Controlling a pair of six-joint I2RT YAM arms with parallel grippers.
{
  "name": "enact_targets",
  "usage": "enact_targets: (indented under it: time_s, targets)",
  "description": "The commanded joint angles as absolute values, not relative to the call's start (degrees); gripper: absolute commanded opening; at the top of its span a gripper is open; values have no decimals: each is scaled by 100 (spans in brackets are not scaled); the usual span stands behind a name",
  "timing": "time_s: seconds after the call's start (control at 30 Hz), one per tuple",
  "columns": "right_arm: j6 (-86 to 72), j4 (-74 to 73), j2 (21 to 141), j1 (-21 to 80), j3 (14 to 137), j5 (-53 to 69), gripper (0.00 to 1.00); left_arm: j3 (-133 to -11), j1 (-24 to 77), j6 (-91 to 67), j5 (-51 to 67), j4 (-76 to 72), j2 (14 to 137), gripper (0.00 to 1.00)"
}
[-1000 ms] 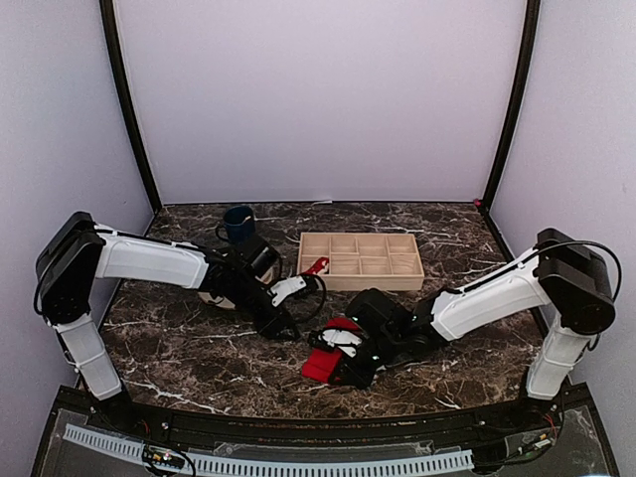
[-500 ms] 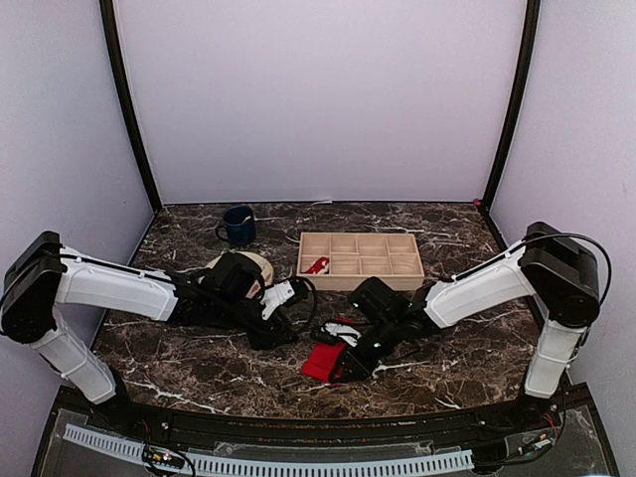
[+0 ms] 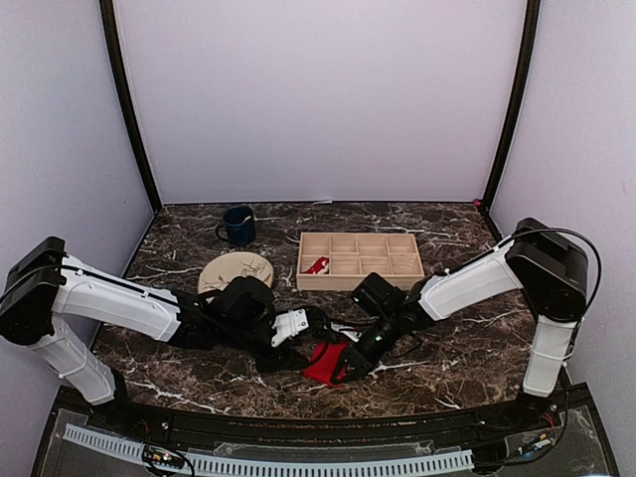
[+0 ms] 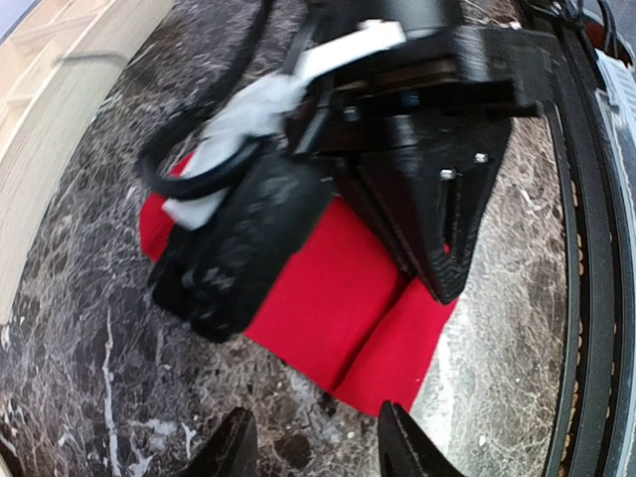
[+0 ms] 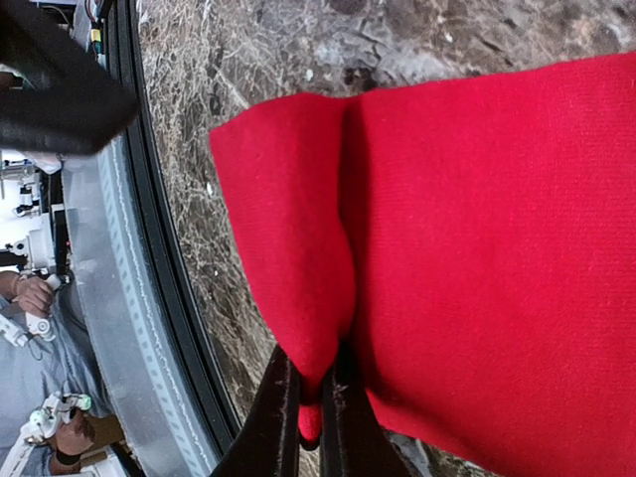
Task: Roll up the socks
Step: Roll the sock at the center of the board.
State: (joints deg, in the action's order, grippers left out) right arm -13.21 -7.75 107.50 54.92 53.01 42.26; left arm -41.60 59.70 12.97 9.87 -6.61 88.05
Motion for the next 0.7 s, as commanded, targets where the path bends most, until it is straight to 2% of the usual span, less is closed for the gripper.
enact_targets:
  time_s: [0.0,0.67]
  targets:
    - [-1403,-1116,10939,5441,5423,4485,2,-4119,6236,1791,743,-612,8651,44]
    - [-1362,-1353,11123,5432,5565,4703,2,-4575,6699,2725,613,-203,9419,42]
